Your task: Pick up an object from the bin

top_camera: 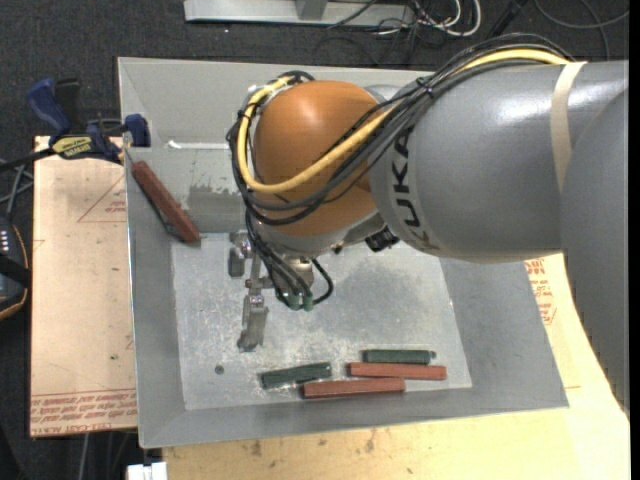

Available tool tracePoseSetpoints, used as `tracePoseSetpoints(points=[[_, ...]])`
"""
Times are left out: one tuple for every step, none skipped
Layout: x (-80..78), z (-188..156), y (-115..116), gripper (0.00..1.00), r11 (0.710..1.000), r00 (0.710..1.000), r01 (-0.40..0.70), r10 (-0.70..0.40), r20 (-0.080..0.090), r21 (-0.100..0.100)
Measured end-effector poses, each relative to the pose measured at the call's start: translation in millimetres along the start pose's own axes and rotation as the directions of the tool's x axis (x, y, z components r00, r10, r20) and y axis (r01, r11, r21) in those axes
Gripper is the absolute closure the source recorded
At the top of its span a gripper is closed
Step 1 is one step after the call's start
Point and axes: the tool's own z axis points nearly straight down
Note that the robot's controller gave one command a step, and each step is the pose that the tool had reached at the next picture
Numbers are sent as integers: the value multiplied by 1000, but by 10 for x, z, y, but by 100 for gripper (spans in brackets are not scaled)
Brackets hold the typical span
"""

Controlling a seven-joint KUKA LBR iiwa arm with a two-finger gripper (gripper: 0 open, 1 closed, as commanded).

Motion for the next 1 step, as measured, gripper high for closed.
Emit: tracePoseSetpoints(points=[[-19,-45,-12,0,1000,1000,-4,4,8,-2]])
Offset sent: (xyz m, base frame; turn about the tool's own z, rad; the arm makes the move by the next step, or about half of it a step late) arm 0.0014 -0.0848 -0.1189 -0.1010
